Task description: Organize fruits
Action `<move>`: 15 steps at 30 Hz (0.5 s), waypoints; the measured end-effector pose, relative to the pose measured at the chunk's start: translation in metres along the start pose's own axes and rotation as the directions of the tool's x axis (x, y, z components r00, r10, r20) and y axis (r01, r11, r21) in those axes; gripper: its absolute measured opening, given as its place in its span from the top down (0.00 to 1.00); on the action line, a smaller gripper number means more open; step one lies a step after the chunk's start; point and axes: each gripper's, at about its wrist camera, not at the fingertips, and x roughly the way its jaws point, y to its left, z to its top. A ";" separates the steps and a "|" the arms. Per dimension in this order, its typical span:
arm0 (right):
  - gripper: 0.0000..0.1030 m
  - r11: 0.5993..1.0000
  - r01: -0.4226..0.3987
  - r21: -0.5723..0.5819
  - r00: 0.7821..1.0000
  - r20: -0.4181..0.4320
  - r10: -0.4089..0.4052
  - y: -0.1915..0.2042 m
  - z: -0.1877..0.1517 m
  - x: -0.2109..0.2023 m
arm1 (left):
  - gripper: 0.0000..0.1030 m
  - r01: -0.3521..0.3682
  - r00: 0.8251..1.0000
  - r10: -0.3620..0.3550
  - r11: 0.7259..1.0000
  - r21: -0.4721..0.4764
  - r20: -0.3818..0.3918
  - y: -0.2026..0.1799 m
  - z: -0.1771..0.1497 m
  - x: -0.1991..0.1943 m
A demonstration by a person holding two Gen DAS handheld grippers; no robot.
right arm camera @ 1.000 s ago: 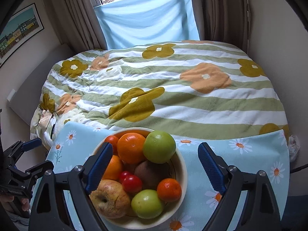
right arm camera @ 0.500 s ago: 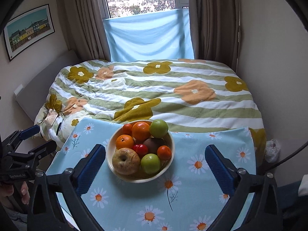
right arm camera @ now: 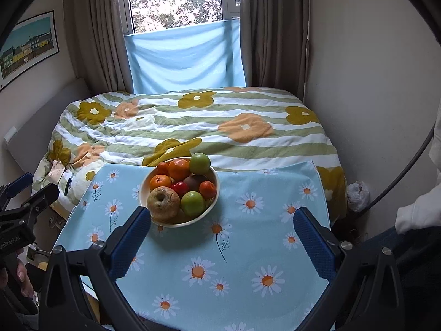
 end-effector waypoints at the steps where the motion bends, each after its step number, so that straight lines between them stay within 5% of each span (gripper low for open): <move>1: 0.00 1.000 0.006 0.001 1.000 0.000 -0.006 0.000 -0.002 -0.003 | 0.00 -0.006 1.000 0.006 1.000 0.005 0.002 -0.001 -0.001 -0.002; 15: 0.00 1.000 0.018 0.016 1.000 0.023 -0.019 -0.001 -0.005 -0.011 | 0.00 -0.009 1.000 0.008 1.000 0.012 0.017 -0.006 0.000 -0.006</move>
